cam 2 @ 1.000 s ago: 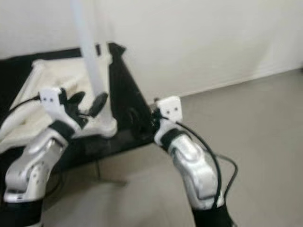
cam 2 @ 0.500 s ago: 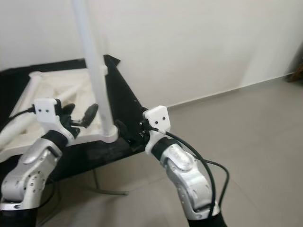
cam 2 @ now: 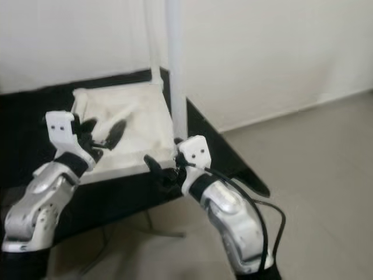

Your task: Building children table

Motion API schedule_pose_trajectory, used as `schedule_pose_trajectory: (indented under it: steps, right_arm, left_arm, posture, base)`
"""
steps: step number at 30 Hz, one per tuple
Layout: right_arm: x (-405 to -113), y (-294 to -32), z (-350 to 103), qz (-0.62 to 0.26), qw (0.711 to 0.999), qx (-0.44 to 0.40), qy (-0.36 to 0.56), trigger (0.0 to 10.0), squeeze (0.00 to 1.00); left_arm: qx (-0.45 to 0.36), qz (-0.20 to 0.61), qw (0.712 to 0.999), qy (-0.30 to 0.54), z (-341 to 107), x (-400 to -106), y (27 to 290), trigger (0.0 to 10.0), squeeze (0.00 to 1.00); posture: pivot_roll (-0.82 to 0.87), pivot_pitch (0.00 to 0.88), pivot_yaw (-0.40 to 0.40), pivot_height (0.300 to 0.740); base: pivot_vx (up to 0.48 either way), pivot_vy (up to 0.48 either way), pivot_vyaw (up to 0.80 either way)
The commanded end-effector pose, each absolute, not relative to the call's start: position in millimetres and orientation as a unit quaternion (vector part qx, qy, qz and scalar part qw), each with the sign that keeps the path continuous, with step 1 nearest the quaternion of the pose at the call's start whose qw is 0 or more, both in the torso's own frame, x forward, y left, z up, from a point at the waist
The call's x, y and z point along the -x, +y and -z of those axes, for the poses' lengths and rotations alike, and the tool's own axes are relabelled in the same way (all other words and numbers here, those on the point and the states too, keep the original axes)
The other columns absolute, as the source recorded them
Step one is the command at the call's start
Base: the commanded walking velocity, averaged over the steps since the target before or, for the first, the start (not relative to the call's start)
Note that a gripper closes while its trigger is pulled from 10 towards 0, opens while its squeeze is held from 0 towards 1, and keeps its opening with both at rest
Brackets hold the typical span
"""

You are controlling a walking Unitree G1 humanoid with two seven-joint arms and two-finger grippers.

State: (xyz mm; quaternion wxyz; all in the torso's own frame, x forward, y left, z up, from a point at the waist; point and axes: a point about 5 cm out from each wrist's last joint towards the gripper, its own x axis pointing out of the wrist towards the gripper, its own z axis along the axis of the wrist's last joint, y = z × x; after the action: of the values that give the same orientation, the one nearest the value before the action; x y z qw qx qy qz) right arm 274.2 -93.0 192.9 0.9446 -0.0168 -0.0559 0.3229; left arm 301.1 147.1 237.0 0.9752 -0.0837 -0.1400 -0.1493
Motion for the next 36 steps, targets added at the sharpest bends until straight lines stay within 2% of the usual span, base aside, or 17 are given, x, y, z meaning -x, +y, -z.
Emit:
schedule_pose_trajectory:
  steps: [1,4,7,8,12,14,20,25,26,32,33,34,36]
  right_arm:
    - [-273,-88,-193,-0.331,0.941,0.018,-0.06,10.0,0.0]
    - [-273,-87,-193,-0.333,0.941,0.022,-0.059,10.0,0.0]
    - [-273,-87,-192,-0.333,0.941,0.025,-0.058,10.0,0.0]
    - [-274,-87,-192,-0.333,0.941,0.028,-0.058,10.0,0.0]
    - [-274,-86,-191,-0.333,0.941,0.031,-0.057,10.0,0.0]
    - [-274,-86,-190,-0.333,0.941,0.034,-0.056,10.0,0.0]
    - [-275,-85,-187,-0.331,0.941,0.047,-0.049,10.0,0.0]
    - [-278,-91,-178,-0.31,0.947,0.072,-0.032,10.0,0.0]
    - [-280,-95,-176,-0.299,0.951,0.079,-0.026,10.0,0.0]
    - [-280,-99,-171,-0.289,0.953,0.093,-0.015,10.0,0.0]
    - [-280,-100,-170,-0.289,0.953,0.096,-0.013,10.0,0.0]
    - [-280,-100,-168,-0.29,0.952,0.1,-0.01,10.0,0.0]
    - [-279,-99,-167,-0.292,0.951,0.104,-0.007,10.0,0.0]
  left_arm:
    - [0.039,0.146,0.98,-0.132,-236,-301,154,10.0,0.0]
    - [-0.047,0.177,0.976,-0.121,-244,-307,148,10.0,0.0]
    - [-0.069,0.192,0.973,-0.111,-249,-312,145,10.0,0.0]
    - [-0.092,0.215,0.967,-0.103,-255,-316,141,10.0,1.0]
    - [-0.116,0.244,0.959,-0.086,-262,-323,133,10.0,1.0]
    - [-0.13,0.277,0.949,-0.071,-270,-329,119,10.0,1.0]
    - [-0.138,0.33,0.934,-0.022,-271,-334,101,10.0,1.0]
    - [-0.129,0.331,0.934,0.024,-269,-343,89,10.0,1.0]
    - [-0.139,0.323,0.933,0.074,-261,-347,84,10.0,1.0]
    - [-0.171,0.291,0.932,0.132,-249,-361,79,10.0,1.0]
    - [-0.179,0.278,0.932,0.147,-245,-366,78,10.0,0.25]
    - [-0.198,0.267,0.928,0.167,-240,-372,77,10.0,0.0]
    - [-0.217,0.249,0.924,0.193,-235,-380,76,10.0,0.0]
  posture:
    - [0.0,0.096,-0.003,0.74]
    - [0.0,0.095,-0.005,0.74]
    - [0.0,0.094,-0.006,0.74]
    - [0.0,0.093,-0.005,0.74]
    - [0.0,0.092,-0.004,0.74]
    - [-0.01,0.087,-0.003,0.74]
    - [-0.01,0.079,-0.003,0.74]
    - [-0.02,0.075,-0.001,0.74]
    - [-0.02,0.072,0.0,0.74]
    - [-0.02,0.068,0.001,0.74]
    - [-0.02,0.068,0.001,0.74]
    - [-0.02,0.067,0.003,0.74]
    - [-0.02,0.068,0.005,0.74]
  base:
    - [0.0,0.0,0.0]
    - [0.0,0.0,0.0]
    - [0.0,0.0,0.0]
    - [0.0,0.0,0.0]
    - [0.0,0.0,0.0]
    - [0.0,0.0,0.0]
    - [0.0,0.0,0.0]
    - [0.0,0.0,0.0]
    - [0.0,0.0,0.0]
    - [0.0,0.0,0.0]
    - [0.0,0.0,0.0]
    - [0.0,0.0,0.0]
    - [0.0,0.0,0.0]
